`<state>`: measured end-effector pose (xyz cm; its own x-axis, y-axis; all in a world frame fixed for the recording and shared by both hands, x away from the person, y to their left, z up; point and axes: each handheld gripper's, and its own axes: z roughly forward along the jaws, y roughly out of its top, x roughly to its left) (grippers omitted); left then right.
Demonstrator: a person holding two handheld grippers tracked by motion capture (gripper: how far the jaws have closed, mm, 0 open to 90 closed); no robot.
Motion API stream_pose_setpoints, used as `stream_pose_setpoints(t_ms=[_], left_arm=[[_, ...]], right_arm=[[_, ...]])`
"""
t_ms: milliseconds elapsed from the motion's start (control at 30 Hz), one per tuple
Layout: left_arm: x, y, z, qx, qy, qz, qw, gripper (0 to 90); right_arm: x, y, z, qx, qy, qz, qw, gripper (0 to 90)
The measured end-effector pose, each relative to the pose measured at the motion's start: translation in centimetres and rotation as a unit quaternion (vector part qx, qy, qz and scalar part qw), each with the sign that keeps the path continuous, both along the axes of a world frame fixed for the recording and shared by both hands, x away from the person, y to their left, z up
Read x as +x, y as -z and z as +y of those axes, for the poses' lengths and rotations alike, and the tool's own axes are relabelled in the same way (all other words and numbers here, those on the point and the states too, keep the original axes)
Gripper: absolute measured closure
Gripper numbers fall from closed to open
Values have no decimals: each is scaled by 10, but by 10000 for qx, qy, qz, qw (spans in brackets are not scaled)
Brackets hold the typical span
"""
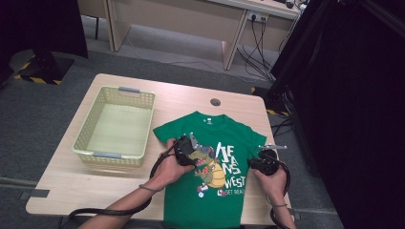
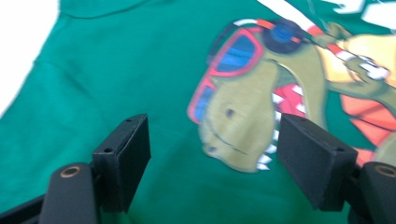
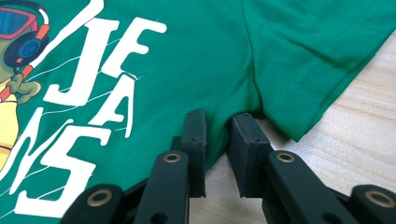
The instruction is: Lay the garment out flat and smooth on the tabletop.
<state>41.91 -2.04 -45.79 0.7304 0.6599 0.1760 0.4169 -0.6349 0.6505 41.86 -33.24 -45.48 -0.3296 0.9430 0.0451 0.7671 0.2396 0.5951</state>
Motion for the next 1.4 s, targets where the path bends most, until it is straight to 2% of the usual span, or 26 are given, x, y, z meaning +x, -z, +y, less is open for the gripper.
stream_pose_setpoints(t_ms=[100,167,233,400,767,867,1033,1167,1233,1300,1400], left_arm=[[-2,5,-2,94,55,7,9999,256],[-1,5,-2,78,37,11,10000,257],[0,5,-1,142,31,-86,9999,265],[6,5,0,148,-22,-142,9998,270],[29,5,5,187,-319,-194,9991,277],[34,6,6,155,-394,-195,9989,278],[39,6,8,212,-511,-235,9982,280],[38,5,9,219,-570,-248,9978,281],[33,2,7,202,-498,-286,9981,282],[26,-1,3,100,-401,-300,9987,280],[15,-5,-1,79,-220,-300,9993,279]], right_arm=[[1,0,0,10,19,-1,10000,774],[1,-1,-1,22,33,-16,10000,784],[2,-2,-1,40,51,-32,10000,790],[4,-8,-4,55,80,-101,9999,804],[14,-18,-14,48,213,-215,9995,812],[16,-21,-18,29,296,-312,9991,809],[16,-26,-18,-13,348,-437,9984,761],[8,-25,-15,18,172,-360,9992,740],[5,-22,-11,71,90,-236,9997,712],[4,-17,-8,153,46,-108,9998,689],[4,-11,-5,181,62,-11,9998,669]])
